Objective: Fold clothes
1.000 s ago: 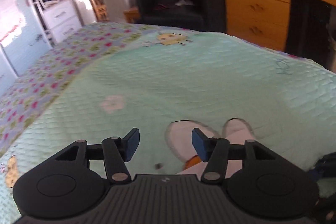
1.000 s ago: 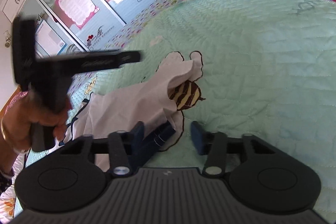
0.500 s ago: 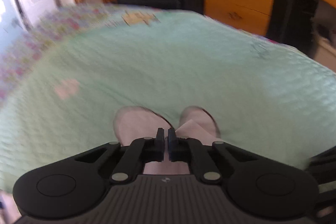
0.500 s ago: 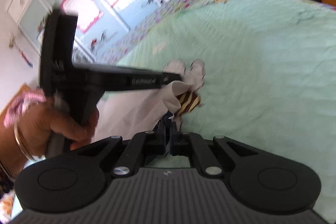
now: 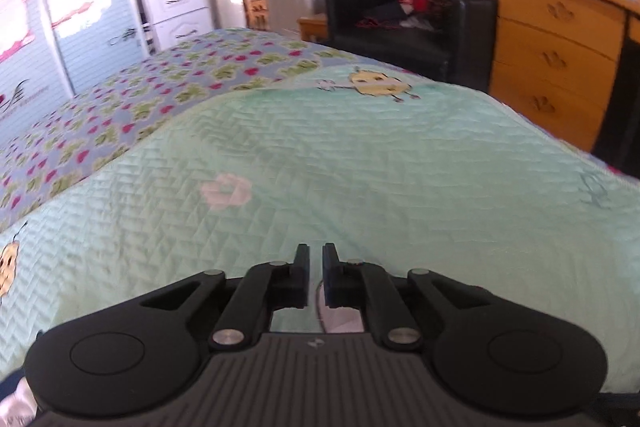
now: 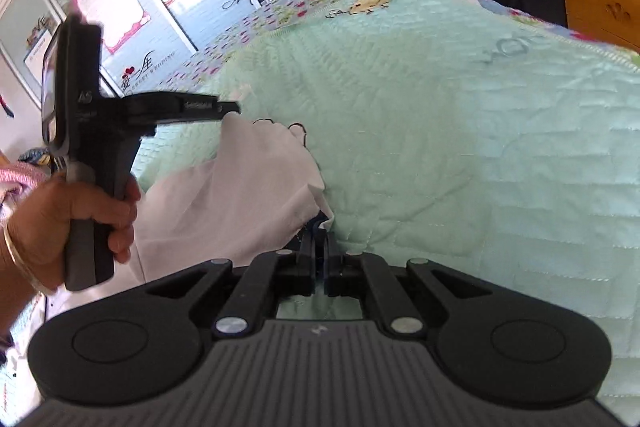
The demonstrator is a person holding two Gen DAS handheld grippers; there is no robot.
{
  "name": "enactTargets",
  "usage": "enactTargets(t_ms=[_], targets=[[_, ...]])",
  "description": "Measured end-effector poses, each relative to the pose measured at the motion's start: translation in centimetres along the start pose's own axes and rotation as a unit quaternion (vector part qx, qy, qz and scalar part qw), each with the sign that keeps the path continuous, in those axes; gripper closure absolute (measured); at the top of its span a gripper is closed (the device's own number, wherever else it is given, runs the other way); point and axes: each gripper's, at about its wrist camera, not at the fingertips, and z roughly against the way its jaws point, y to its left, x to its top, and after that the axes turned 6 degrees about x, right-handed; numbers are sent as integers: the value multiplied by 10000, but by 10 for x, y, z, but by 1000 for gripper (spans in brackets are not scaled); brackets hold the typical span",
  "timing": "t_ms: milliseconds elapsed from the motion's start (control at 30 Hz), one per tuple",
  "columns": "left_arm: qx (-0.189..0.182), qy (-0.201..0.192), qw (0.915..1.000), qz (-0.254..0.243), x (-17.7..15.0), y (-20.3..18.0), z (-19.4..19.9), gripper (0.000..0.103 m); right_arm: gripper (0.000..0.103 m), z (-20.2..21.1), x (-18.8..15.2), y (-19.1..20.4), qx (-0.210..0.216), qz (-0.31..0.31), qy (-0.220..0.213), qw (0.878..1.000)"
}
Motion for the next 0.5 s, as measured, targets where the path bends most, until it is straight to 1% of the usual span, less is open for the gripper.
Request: enactTargets(t_ms=[67, 100, 133, 167, 200, 267, 300, 333, 400, 433, 467, 500], targets=[[196, -217, 9995, 92, -3, 6, 9, 84, 100, -3, 2, -1, -20, -13, 29, 10000], [209, -300, 9991, 223, -5, 11, 13, 65, 99, -3, 1, 2, -58, 49, 29, 10000], [141, -360, 9985, 399, -7, 16, 16, 54, 97, -2, 0, 5, -83, 139, 34, 9999], [38, -392, 9978, 533, -8, 20, 19, 53, 96, -6, 0, 6, -48, 186, 41, 9998], [-123, -370, 9979, 523, -7, 19, 19, 53, 96, -7, -1, 6, -20, 175, 50, 9998], [-403, -304, 9985, 234, 0, 7, 16, 53, 96, -7, -1, 7, -43, 193, 55, 9998], [-481, -245, 9985, 5, 3, -2, 13, 52, 96, -6, -1, 7, -39, 176, 47, 9998], [-523, -158, 9982, -243, 7, -13, 9, 48, 96, -5, -1, 7, -33, 155, 39, 9999], [-421, 153, 9958, -803, 12, -37, -4, 44, 96, -4, -2, 7, -35, 157, 27, 9999], [-245, 363, 9934, -1065, 13, -48, -12, 44, 96, -4, -3, 7, -34, 160, 19, 9999], [-112, 526, 9908, -1244, 13, -55, -18, 44, 96, -4, -2, 7, -32, 154, 11, 9999], [-63, 600, 9901, -1269, 12, -57, -20, 44, 96, -5, -2, 6, -33, 154, 9, 9999]])
